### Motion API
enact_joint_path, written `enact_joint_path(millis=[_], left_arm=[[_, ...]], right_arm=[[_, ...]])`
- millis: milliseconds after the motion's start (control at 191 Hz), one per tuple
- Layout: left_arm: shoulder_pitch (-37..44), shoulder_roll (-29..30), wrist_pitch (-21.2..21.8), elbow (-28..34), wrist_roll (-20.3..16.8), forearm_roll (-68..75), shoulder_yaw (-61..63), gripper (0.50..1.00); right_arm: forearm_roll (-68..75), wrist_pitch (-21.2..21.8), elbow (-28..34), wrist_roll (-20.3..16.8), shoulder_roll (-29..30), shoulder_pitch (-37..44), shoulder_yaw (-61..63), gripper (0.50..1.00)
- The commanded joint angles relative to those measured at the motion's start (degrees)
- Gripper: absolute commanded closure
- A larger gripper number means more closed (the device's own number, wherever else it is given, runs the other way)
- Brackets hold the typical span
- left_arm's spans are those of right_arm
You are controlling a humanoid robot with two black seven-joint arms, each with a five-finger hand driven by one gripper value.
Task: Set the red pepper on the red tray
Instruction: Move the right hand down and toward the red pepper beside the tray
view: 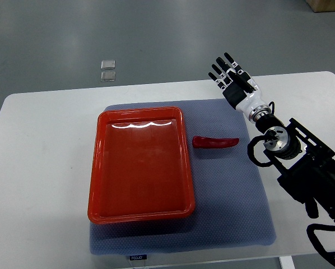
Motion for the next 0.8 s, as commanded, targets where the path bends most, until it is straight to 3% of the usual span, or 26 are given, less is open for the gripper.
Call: enact_joint_path(millis=[0,540,797], left_arm=[[0.08,0.00,-0.02,-0.06,0.00,-0.01,0.00,0.500],[0.08,0.00,-0.02,-0.32,-0.35,0.08,0.17,0.500],[0.08,0.00,-0.02,-0.32,-0.35,0.08,0.17,0.500]], right_arm=[[0.00,0.00,0.00,-0.04,0.00,0.05,0.01,0.579],[-2.02,1.32,0.09,-0.48,-2.03,1.19,-2.10,0.576],[-12.48,1.76,0.09,-0.56,-9.50,7.43,-12.29,0.579]])
